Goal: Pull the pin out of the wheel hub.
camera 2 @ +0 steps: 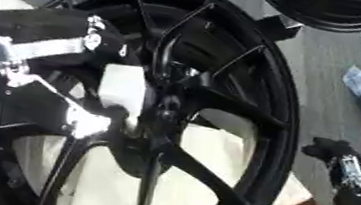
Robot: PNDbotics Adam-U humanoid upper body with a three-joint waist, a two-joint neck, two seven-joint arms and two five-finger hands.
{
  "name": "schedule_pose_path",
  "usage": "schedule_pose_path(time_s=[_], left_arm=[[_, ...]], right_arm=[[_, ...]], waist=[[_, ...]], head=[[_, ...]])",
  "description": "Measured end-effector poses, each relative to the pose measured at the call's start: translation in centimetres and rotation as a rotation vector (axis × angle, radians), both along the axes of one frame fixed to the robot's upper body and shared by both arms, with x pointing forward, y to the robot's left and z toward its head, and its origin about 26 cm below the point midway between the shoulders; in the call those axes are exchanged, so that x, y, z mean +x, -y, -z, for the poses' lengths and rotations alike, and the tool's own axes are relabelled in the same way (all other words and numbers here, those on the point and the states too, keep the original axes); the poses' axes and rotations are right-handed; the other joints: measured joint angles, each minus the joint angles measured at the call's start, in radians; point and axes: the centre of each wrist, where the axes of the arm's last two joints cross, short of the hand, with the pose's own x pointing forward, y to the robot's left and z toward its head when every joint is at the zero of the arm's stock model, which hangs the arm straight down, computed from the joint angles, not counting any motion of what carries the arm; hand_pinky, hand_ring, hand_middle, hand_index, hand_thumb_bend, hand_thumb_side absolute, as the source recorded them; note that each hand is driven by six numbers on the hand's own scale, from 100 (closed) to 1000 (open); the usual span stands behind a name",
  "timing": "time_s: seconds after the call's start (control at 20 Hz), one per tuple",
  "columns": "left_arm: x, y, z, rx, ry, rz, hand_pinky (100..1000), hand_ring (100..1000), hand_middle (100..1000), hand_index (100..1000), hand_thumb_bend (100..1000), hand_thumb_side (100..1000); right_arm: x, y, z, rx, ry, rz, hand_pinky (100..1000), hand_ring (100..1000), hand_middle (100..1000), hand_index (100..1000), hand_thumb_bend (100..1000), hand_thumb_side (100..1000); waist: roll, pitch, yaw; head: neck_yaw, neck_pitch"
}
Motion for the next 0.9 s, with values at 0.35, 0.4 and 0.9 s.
schedule_pose_path(time_s=[0.35, 0.4, 0.9], left_arm=[[0.0, -0.2, -0.8, -0.066, 0.029, 0.018, 733, 627, 430, 387, 100, 200], [0.0, -0.3, -0.9, -0.079, 0.037, 0.022, 733, 627, 430, 387, 100, 200], [-0.1, -1.8, -3.3, -0.243, 0.132, 0.046, 720, 609, 405, 369, 100, 273]], right_arm=[[0.0, 0.0, 0.0, 0.001, 0.000, 0.000, 1000, 741, 606, 714, 100, 828], [0.0, 0.0, 0.0, 0.002, 0.000, -0.001, 1000, 741, 606, 714, 100, 828], [0.0, 0.0, 0.0, 0.008, 0.002, -0.002, 1000, 740, 605, 714, 100, 812]], waist=[[0.000, -0.002, 0.004], [0.000, -0.002, 0.004], [-0.007, -0.005, 0.016]], head=[[0.000, 0.004], [0.000, 0.005], [-0.001, 0.005]])
